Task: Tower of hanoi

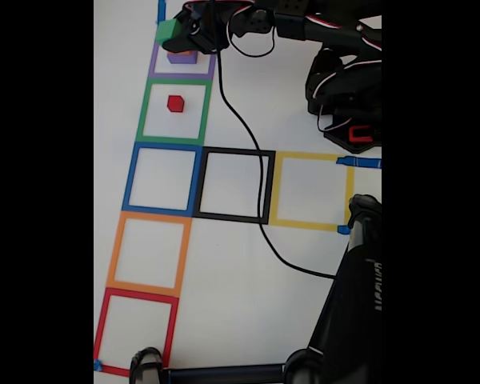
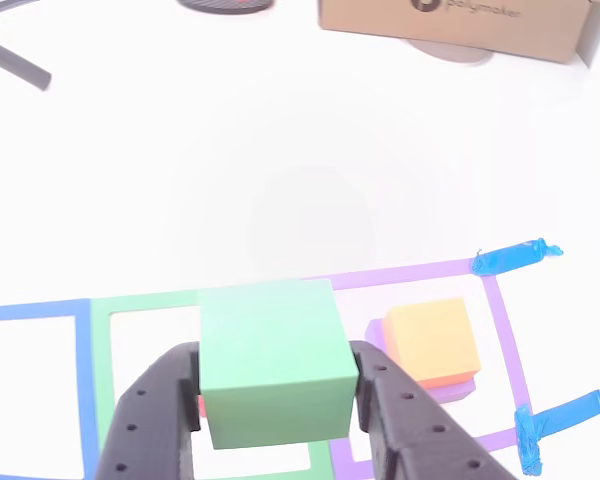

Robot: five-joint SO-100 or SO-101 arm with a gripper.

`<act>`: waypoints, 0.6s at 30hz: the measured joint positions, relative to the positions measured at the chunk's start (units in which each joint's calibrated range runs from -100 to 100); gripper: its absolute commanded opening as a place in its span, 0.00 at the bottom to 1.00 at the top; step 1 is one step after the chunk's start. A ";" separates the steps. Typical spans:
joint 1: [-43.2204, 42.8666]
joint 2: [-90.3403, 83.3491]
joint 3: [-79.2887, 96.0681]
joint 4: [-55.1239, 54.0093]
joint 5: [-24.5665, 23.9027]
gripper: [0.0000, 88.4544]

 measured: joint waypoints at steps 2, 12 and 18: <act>-3.86 -0.17 -9.65 10.40 0.00 0.05; -22.12 -0.34 -46.30 39.26 -1.98 0.05; -29.61 -1.27 -54.27 46.35 -2.88 0.05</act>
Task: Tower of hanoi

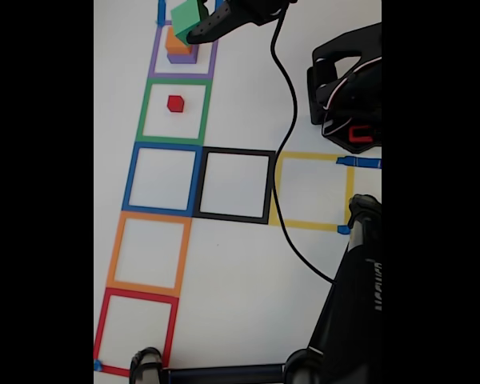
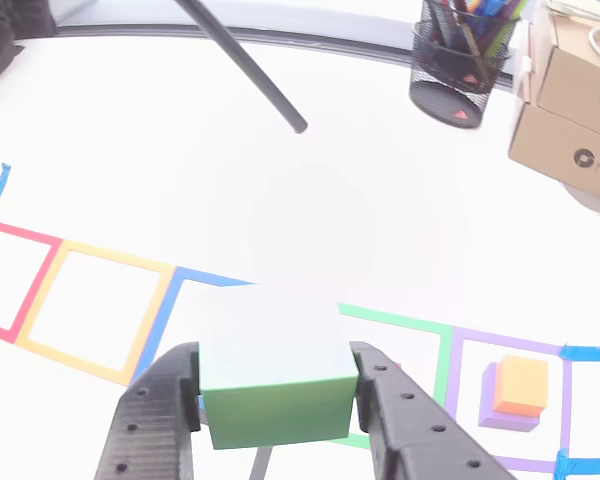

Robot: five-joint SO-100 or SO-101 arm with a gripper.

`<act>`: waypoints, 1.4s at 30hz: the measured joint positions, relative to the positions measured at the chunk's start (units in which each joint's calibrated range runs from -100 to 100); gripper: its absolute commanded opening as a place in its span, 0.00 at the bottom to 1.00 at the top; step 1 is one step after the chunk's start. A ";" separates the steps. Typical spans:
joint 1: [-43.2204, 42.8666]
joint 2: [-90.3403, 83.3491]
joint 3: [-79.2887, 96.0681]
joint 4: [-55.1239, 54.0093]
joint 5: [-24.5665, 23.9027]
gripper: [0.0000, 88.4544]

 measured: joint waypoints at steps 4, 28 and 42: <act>-4.45 -0.51 -0.09 1.69 -0.36 0.05; -5.85 5.32 81.45 -79.16 2.16 0.05; -8.66 40.35 92.16 -129.95 2.16 0.04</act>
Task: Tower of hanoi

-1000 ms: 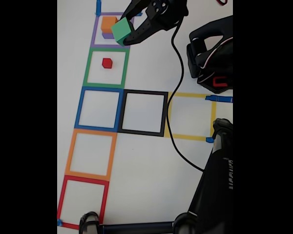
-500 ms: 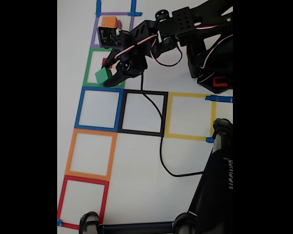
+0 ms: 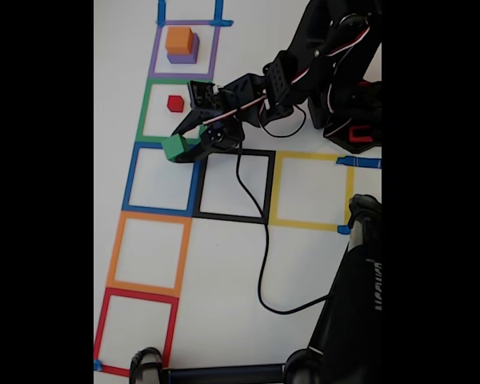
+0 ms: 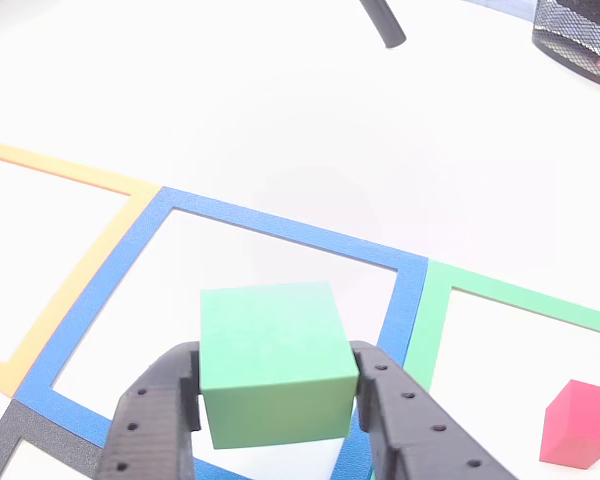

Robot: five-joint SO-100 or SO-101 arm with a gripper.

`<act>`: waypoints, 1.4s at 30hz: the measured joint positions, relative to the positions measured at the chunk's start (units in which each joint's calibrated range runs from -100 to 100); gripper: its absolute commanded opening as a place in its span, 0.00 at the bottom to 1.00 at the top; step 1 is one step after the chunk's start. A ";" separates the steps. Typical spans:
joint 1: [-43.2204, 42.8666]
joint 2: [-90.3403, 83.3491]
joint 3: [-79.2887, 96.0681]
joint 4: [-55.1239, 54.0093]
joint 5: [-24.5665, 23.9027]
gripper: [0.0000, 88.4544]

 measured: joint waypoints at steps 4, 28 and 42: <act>-0.12 9.71 -2.04 -8.06 0.00 0.04; -2.69 39.34 -16.91 -25.55 0.00 0.05; -3.16 42.55 -17.62 -29.58 0.00 0.11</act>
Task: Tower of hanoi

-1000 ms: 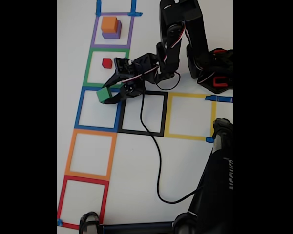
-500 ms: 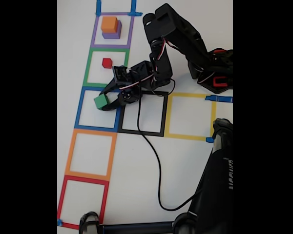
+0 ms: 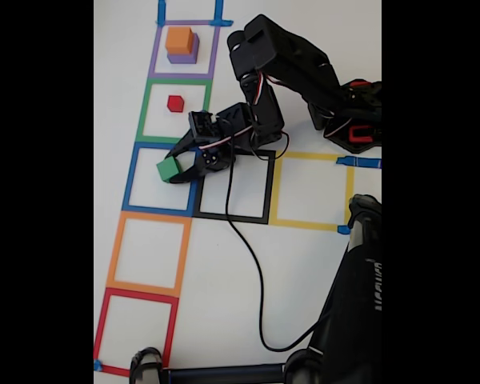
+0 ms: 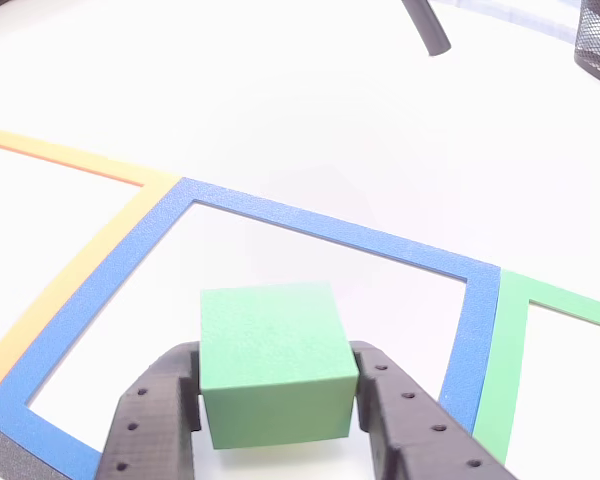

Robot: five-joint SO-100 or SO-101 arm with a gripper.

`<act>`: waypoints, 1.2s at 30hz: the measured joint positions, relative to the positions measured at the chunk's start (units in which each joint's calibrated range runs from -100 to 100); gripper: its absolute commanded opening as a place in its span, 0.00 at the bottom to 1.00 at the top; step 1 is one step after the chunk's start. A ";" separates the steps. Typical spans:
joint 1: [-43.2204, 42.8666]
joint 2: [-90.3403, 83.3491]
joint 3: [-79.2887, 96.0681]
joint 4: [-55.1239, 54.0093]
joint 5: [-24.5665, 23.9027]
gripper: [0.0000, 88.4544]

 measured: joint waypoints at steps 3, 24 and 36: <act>0.00 0.59 0.00 -0.16 0.00 0.12; 1.05 1.18 0.00 -0.48 0.00 0.26; 2.93 -21.61 5.58 12.01 0.00 0.01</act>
